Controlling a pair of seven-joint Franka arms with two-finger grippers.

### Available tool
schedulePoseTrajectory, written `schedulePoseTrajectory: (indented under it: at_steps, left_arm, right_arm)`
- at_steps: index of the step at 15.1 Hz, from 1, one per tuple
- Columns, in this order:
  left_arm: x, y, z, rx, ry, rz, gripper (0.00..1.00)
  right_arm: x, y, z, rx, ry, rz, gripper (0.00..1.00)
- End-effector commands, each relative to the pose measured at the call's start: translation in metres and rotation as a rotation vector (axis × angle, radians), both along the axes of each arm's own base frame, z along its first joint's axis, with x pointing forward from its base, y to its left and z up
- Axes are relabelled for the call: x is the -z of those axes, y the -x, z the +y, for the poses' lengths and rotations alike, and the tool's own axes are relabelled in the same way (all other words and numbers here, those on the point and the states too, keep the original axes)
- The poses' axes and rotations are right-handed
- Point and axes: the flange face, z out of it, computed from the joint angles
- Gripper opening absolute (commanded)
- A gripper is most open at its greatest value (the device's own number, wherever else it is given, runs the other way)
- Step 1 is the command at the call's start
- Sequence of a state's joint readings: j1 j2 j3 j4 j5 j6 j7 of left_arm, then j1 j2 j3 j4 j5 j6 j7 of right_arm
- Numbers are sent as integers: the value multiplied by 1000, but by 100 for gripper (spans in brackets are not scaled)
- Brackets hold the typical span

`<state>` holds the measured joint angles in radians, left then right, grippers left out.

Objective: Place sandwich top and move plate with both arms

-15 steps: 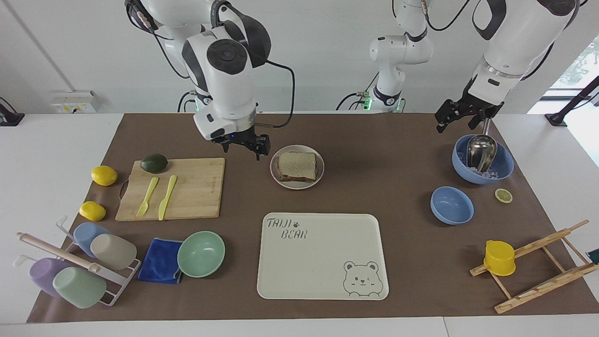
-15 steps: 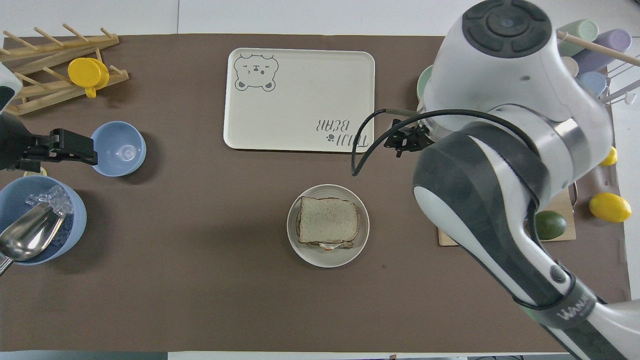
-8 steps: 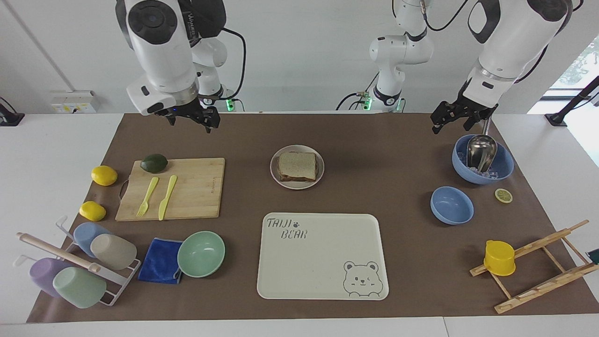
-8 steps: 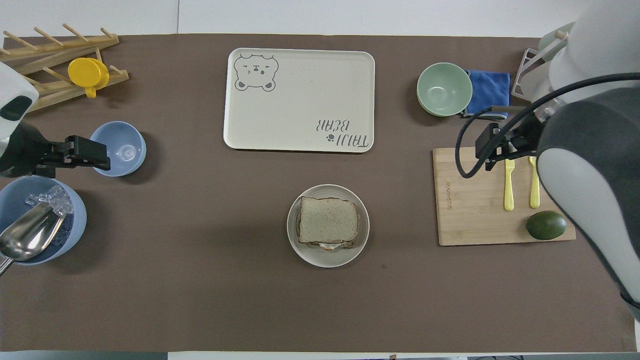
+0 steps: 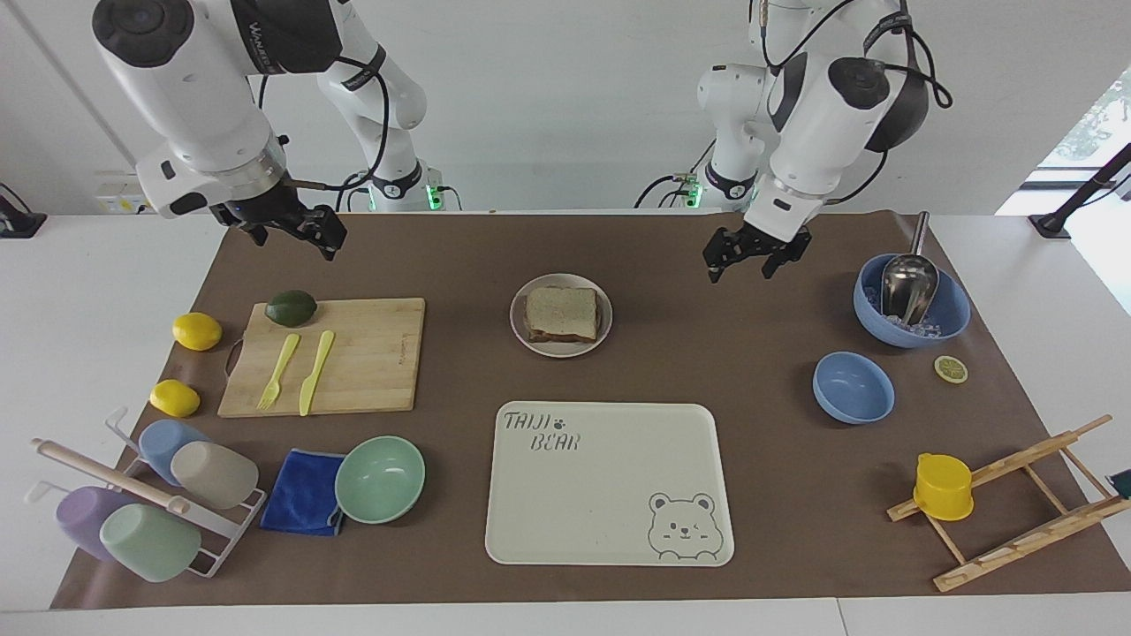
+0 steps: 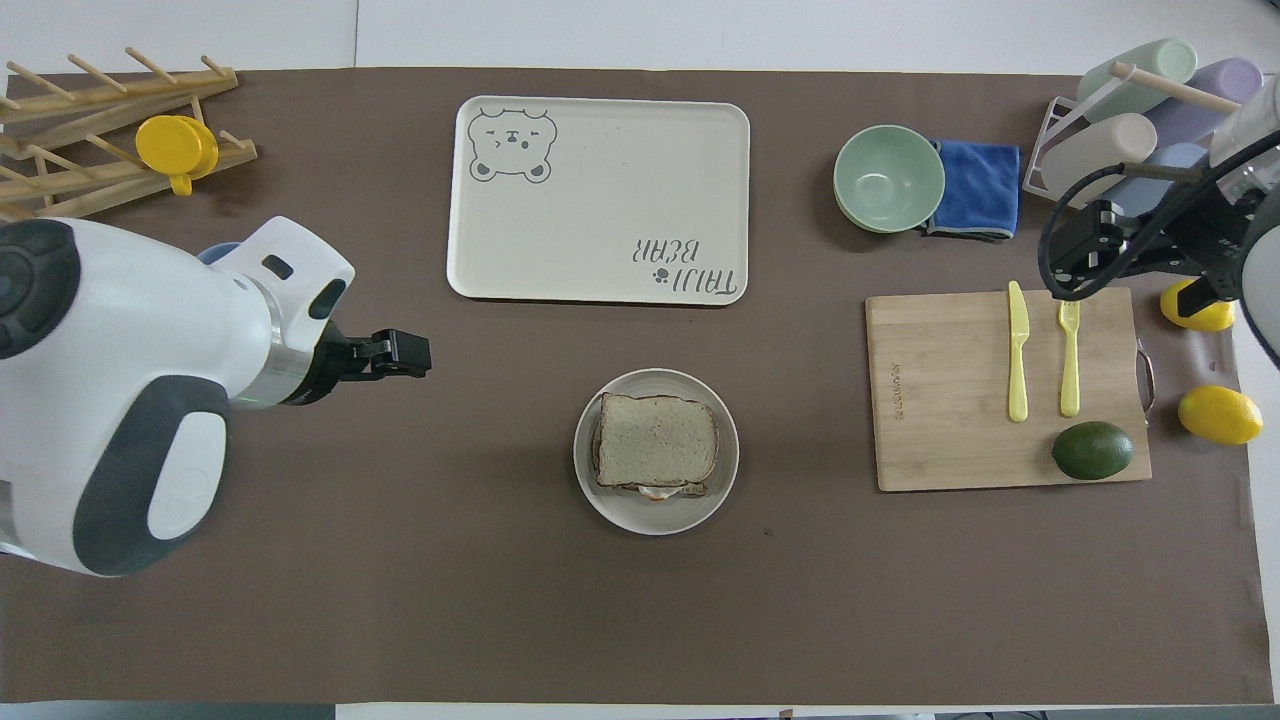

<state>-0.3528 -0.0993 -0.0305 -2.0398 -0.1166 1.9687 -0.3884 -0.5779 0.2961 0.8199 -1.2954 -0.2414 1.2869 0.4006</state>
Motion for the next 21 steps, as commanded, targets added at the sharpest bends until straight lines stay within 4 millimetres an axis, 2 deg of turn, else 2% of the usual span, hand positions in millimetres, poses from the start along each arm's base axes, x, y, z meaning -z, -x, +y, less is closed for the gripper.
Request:
schedulePoseTrajectory:
  at_steps: [1,3,6,8,11,12,14,16,18,21]
  left_arm:
    - [36,22,-22,26,5,-6,100]
    - [66,29,-46,42,8,-21,100]
    - [101,34,-75,38,30,-2,100]
    - [121,35,-84,21,56,5,100]
    - [144,43,-95,23,59,37,100]
    - [150,48,-104,34,64,38,100]
    - [164,58,-111,12,82,44,100]
    - [172,66,-114,-9,88,51,99]
    - [175,70,-115,-22,89,59,94]
    - [176,70,-116,-48,113,63,79]
  right_arm:
    - [25,-5,-7,-64,-20,3,100]
    - [42,-17,-18,-100,-23,-2,100]
    - [55,-25,-8,-128,-7,-7,100]
    - [64,-15,-5,-129,-15,21,100]
    - [78,2,-15,-132,-38,48,100]
    - [84,3,-26,-144,-49,44,100]
    - [88,9,-45,-167,-99,54,100]
    - [93,19,-37,-174,-96,69,100]
    - [99,28,-40,-168,-88,62,100]
    - [101,34,-39,-170,-83,51,100]
